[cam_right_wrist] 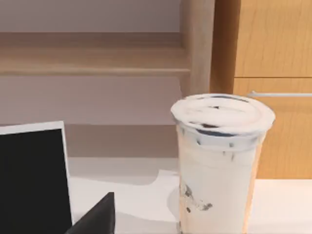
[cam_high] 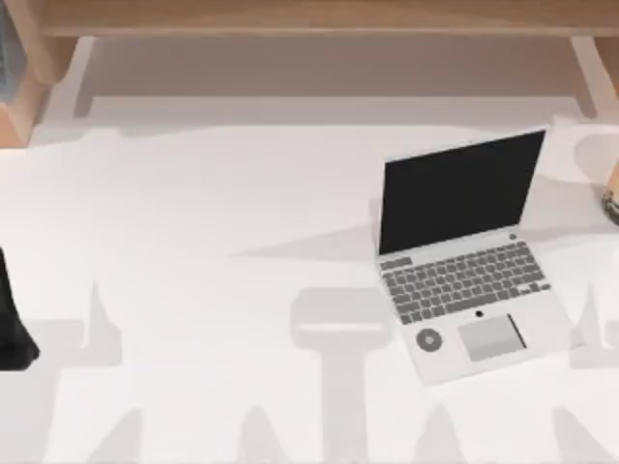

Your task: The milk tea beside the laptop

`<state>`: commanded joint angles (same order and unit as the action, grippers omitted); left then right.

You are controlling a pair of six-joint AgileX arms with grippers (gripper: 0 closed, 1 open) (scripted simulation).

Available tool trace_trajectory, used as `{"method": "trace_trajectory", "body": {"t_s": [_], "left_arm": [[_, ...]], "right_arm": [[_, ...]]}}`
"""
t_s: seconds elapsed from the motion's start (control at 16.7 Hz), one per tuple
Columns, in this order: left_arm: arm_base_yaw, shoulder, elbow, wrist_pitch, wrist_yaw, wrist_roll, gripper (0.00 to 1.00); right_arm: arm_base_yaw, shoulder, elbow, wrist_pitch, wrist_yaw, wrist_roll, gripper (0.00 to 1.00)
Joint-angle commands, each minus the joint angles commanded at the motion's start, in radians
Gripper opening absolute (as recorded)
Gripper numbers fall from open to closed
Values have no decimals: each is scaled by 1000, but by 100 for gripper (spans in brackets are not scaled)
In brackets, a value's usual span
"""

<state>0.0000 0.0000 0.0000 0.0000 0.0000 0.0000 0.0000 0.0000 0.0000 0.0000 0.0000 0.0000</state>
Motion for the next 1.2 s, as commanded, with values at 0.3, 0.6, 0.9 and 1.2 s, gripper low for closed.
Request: {"method": "trace_trajectory", "body": {"t_s": [0.3,0.6,0.9,1.2], "left_arm": [[0,0,0,0,0,0,100],[0,0,0,0,0,0,100],[0,0,0,0,0,0,100],[0,0,0,0,0,0,100]], "right_arm": [[-5,62,14,61,-2,-1,100],[-27,379,62,362,-13,-2,100],[-56,911,111,793,-30,-1,100],[-83,1448,153,1208,-47,1,100]]}}
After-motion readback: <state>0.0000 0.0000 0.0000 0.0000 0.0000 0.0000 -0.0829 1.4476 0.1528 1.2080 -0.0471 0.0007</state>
